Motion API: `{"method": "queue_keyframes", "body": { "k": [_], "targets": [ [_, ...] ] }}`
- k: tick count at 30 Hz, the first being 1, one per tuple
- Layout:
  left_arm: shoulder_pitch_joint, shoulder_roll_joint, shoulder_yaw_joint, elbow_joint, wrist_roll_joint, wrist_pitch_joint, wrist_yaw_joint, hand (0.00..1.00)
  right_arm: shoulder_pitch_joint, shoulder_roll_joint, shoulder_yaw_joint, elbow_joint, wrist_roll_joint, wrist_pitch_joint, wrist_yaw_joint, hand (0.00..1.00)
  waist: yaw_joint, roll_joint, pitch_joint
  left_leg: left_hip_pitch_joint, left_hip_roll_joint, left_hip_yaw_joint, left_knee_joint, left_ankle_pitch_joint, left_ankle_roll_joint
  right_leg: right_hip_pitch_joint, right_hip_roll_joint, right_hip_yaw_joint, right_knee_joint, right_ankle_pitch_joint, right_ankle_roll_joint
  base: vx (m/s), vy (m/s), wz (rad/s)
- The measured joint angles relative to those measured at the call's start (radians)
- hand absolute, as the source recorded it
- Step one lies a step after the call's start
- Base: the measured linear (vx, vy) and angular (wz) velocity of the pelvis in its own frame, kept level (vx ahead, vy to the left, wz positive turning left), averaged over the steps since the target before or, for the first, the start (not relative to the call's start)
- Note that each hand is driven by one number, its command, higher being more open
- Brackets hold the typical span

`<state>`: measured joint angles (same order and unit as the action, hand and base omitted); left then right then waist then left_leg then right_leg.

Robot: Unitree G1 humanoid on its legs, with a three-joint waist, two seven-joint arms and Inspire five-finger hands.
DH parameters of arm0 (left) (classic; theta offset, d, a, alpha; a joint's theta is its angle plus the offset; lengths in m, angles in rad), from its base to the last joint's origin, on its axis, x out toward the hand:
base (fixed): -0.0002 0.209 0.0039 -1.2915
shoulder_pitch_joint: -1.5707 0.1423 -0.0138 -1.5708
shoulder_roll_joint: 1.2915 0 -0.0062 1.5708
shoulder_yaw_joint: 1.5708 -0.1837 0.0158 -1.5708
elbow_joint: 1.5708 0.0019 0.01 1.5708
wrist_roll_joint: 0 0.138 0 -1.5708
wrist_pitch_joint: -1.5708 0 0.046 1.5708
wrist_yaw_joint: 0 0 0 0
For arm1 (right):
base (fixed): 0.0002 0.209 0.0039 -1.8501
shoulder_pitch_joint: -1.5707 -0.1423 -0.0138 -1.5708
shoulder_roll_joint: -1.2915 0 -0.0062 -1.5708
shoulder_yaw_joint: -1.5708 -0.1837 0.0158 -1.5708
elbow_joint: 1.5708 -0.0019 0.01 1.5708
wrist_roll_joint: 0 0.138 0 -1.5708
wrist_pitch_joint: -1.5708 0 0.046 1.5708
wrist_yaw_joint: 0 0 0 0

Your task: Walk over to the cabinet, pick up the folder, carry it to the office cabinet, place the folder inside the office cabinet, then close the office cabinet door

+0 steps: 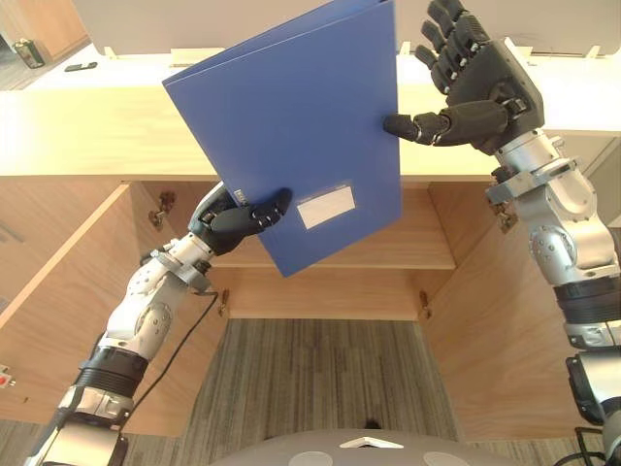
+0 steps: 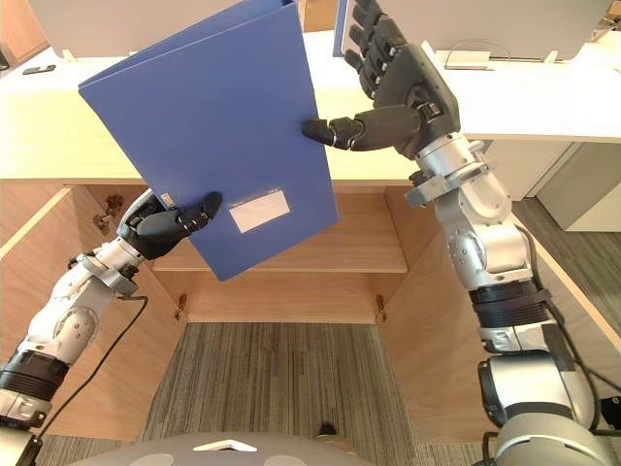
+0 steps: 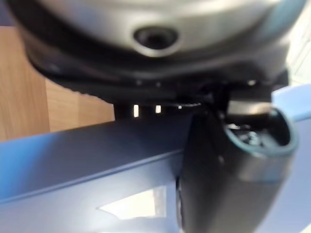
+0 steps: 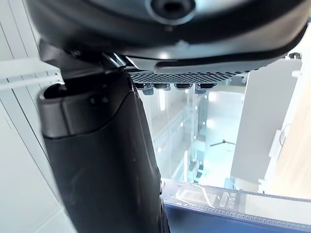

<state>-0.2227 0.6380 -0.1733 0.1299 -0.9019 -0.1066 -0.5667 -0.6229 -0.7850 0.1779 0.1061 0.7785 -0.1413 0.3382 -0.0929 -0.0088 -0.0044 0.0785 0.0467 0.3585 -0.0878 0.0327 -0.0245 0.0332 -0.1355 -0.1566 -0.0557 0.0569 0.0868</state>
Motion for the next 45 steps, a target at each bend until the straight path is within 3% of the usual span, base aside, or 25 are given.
{"method": "queue_keyframes", "body": {
  "k": [6,11,12,17,18,28,33,37,41,43,45],
  "targets": [
    [-0.057,0.042,-0.031,0.050,0.001,-0.001,-0.061,0.00,-0.061,-0.051,0.223,0.000,0.095,0.075,0.182,1.00,0.006,-0.032,-0.021,-0.010,0.002,0.000,-0.003,0.006,0.000,-0.013,0.001,0.003,0.000,0.007,-0.008,-0.05,-0.021,-0.01],
    [-0.058,0.060,-0.066,0.073,0.002,-0.001,-0.070,0.00,-0.061,-0.087,0.301,0.019,0.152,0.115,0.198,1.00,0.012,-0.042,-0.027,-0.017,0.000,-0.005,-0.003,0.015,0.000,-0.018,-0.001,0.001,0.000,0.014,-0.008,-0.07,-0.015,0.03],
    [-0.058,0.061,-0.067,0.076,0.004,-0.001,-0.070,0.00,-0.061,-0.087,0.306,0.023,0.152,0.117,0.200,0.00,0.012,-0.043,-0.027,-0.017,0.001,-0.005,-0.003,0.016,0.000,-0.018,-0.001,0.001,-0.001,0.015,-0.009,-0.06,-0.016,0.00],
    [-0.076,0.067,-0.096,0.078,0.009,-0.001,-0.047,0.00,-0.060,-0.087,0.317,0.062,0.164,0.132,0.213,0.00,0.011,-0.048,-0.030,-0.017,0.008,-0.005,-0.002,0.019,-0.003,-0.015,0.000,-0.003,-0.021,0.020,-0.010,-0.05,-0.023,-0.01],
    [-0.083,0.067,-0.104,0.079,0.010,-0.001,-0.043,1.00,-0.060,-0.087,0.319,0.076,0.171,0.132,0.217,0.00,0.011,-0.049,-0.031,-0.017,0.009,-0.005,-0.002,0.019,-0.003,-0.015,0.000,-0.004,-0.021,0.021,-0.010,0.00,0.000,0.00],
    [-0.066,0.045,-0.119,0.079,0.000,-0.007,-0.031,1.00,0.038,-0.036,0.314,0.129,0.190,0.155,0.221,0.00,0.017,-0.079,-0.033,-0.023,0.014,-0.013,0.001,0.018,-0.005,-0.007,0.004,-0.018,-0.022,0.022,-0.009,0.01,-0.010,0.03],
    [0.140,0.028,-0.179,0.055,0.002,-0.003,-0.047,1.00,0.119,-0.025,0.337,0.122,0.132,0.185,0.219,0.00,0.011,-0.079,-0.033,-0.034,0.013,-0.024,-0.002,0.019,-0.004,-0.013,0.005,-0.031,-0.022,0.021,-0.010,-0.01,-0.016,0.06],
    [0.348,-0.057,-0.222,0.078,0.091,0.003,-0.055,1.00,0.224,-0.046,0.350,0.048,0.045,0.198,0.243,0.00,0.024,-0.082,-0.031,-0.036,0.015,-0.026,-0.003,0.019,-0.005,-0.014,0.006,-0.032,-0.022,0.018,-0.011,-0.01,-0.005,0.00],
    [0.414,-0.134,-0.214,0.221,0.218,-0.009,-0.048,1.00,0.262,-0.080,0.345,0.003,0.024,0.198,0.239,0.00,0.034,-0.080,-0.029,-0.037,0.014,-0.029,-0.003,0.017,-0.007,-0.020,0.003,-0.033,-0.014,0.003,-0.010,-0.04,-0.007,0.02],
    [0.436,-0.202,-0.186,0.366,0.307,-0.010,-0.031,1.00,0.294,-0.118,0.324,-0.052,-0.014,0.196,0.237,0.00,0.038,-0.079,-0.029,-0.039,0.015,-0.032,-0.003,0.011,-0.015,-0.027,-0.001,-0.034,-0.001,-0.013,-0.009,-0.01,0.009,0.06],
    [0.440,-0.357,-0.046,0.595,0.476,-0.014,0.032,1.00,0.348,-0.109,0.268,-0.088,-0.094,0.191,0.243,0.00,0.051,-0.081,-0.029,-0.045,0.015,-0.036,-0.003,0.012,-0.015,-0.040,-0.003,-0.034,0.015,-0.025,-0.010,0.01,0.001,0.02]
  ]
}}
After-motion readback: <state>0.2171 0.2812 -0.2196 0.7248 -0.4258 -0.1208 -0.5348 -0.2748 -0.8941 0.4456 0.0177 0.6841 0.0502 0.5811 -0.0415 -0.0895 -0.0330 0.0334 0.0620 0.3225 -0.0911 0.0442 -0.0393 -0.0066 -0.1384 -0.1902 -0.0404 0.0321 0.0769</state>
